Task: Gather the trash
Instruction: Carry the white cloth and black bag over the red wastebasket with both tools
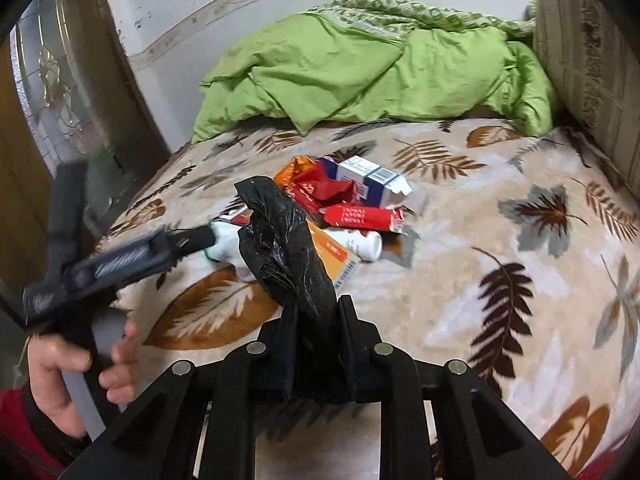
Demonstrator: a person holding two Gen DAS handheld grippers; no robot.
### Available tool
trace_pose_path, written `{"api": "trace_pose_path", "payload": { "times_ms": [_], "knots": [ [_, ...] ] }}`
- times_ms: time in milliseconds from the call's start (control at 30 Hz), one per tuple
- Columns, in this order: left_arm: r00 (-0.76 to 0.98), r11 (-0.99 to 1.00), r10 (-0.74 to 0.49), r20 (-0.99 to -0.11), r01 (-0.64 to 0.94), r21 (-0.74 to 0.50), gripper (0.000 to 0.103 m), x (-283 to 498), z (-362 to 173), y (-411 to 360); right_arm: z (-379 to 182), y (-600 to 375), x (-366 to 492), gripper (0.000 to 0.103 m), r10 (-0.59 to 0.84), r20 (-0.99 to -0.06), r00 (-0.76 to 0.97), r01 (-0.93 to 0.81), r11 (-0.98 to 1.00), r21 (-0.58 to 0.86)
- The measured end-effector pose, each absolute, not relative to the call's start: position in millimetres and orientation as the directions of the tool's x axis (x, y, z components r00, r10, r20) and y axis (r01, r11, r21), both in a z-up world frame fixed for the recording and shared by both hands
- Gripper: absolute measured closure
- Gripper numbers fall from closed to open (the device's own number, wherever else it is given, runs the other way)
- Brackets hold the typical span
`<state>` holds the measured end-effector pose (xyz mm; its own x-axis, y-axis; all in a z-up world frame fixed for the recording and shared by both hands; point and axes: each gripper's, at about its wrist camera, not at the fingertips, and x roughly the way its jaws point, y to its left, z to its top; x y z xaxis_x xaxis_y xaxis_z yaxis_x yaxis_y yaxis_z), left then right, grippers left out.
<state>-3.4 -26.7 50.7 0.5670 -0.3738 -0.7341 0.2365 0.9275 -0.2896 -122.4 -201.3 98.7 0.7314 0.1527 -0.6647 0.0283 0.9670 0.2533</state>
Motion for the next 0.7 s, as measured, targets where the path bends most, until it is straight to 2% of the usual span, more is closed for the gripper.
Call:
{"api": "trace_pose_path", "payload": {
  "times_ms": [67, 100, 133, 167, 200, 267, 300, 433, 700],
  "knots": [
    [0.564, 0.935, -0.352, -0.747, 0.248, -0.254, 0.014, 2.4, 39.8, -35.8, 97.6, -207.8, -122.7, 0.083, 0.154, -0.663, 0.732, 0.048, 0.96, 0.276],
    [0.552, 0.937, -0.342, -0.761, 0.259, -0.233, 0.037, 5.2, 34.1, -39.2, 95.9, -213.4, -124.8, 0.083, 0.155, -0.666, 0.73, 0.057, 0.957, 0.286],
    [0.531, 0.932, -0.352, -0.771, 0.272, -0.238, 0.045, 7.8, 28.5, -41.2, 94.0, -218.2, -125.8, 0.083, 0.155, -0.668, 0.728, 0.069, 0.952, 0.297],
    [0.516, 0.923, -0.377, -0.77, 0.279, -0.265, 0.049, 9.3, 25.3, -40.2, 91.8, -219.7, -123.5, 0.083, 0.163, -0.671, 0.723, 0.079, 0.946, 0.315],
    [0.509, 0.913, -0.403, -0.761, 0.285, -0.293, 0.059, 9.0, 24.5, -38.6, 89.8, -222.6, -124.0, 0.083, 0.171, -0.674, 0.719, 0.08, 0.942, 0.325],
    [0.518, 0.909, -0.411, -0.751, 0.299, -0.291, 0.064, 5.5, 26.7, -38.2, 87.1, -224.3, -122.6, 0.083, 0.175, -0.677, 0.715, 0.086, 0.939, 0.333],
    [0.528, 0.91, -0.407, -0.746, 0.307, -0.279, 0.072, 1.3, 28.1, -38.1, 86.5, -224.0, -122.6, 0.083, 0.18, -0.673, 0.717, 0.083, 0.937, 0.339],
    [0.533, 0.901, -0.424, -0.732, 0.329, -0.283, 0.077, -12.8, 32.6, -34.4, 87.6, -220.8, -124.1, 0.083, 0.188, -0.661, 0.727, 0.071, 0.936, 0.344],
    [0.541, 0.878, -0.464, -0.701, 0.387, -0.282, 0.077, -52.6, 48.8, -33.1, 95.1, -232.3, -138.8, 0.083, 0.184, -0.619, 0.764, 0.096, 0.915, 0.391]
  ]
}}
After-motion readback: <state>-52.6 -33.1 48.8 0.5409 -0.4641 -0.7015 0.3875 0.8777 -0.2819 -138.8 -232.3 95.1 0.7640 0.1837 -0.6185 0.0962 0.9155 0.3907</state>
